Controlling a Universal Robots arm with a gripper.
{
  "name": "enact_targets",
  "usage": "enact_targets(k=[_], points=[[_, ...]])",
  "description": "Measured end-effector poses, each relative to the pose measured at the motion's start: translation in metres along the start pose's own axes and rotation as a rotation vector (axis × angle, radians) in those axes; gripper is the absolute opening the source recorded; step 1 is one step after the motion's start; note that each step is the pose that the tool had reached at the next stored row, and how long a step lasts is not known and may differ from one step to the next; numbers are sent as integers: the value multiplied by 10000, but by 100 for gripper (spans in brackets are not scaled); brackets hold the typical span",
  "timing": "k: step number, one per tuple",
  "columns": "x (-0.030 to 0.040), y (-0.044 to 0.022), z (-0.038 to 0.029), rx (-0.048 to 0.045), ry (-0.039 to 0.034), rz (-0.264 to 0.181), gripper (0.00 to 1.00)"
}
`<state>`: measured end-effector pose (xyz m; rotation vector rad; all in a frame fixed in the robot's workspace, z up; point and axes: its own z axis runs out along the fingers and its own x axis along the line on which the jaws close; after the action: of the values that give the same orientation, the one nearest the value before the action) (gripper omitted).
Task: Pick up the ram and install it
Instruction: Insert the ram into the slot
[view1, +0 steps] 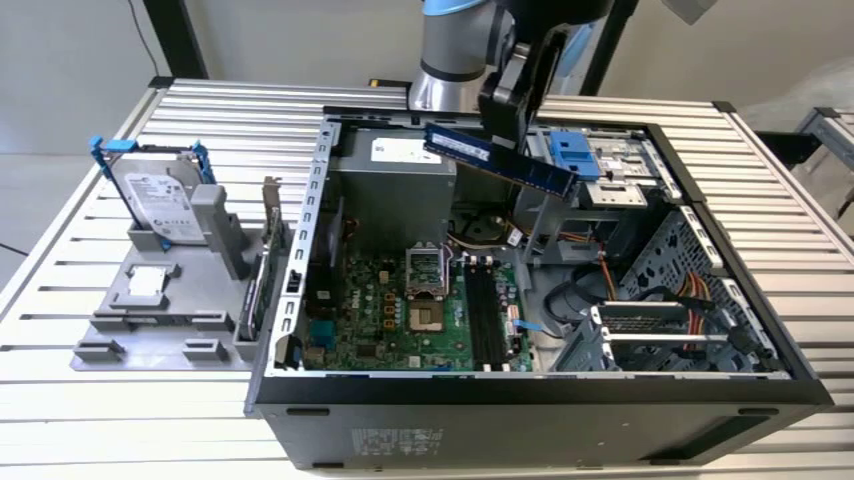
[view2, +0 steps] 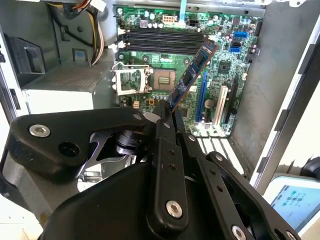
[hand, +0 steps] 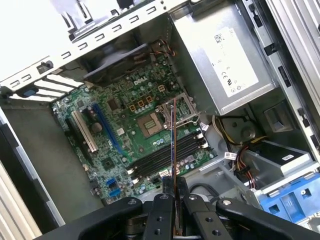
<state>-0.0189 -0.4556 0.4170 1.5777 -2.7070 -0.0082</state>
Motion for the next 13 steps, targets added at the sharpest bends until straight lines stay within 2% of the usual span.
enact_targets(k=[13], points=[[-8, -12, 0, 4, 7, 752, 0]])
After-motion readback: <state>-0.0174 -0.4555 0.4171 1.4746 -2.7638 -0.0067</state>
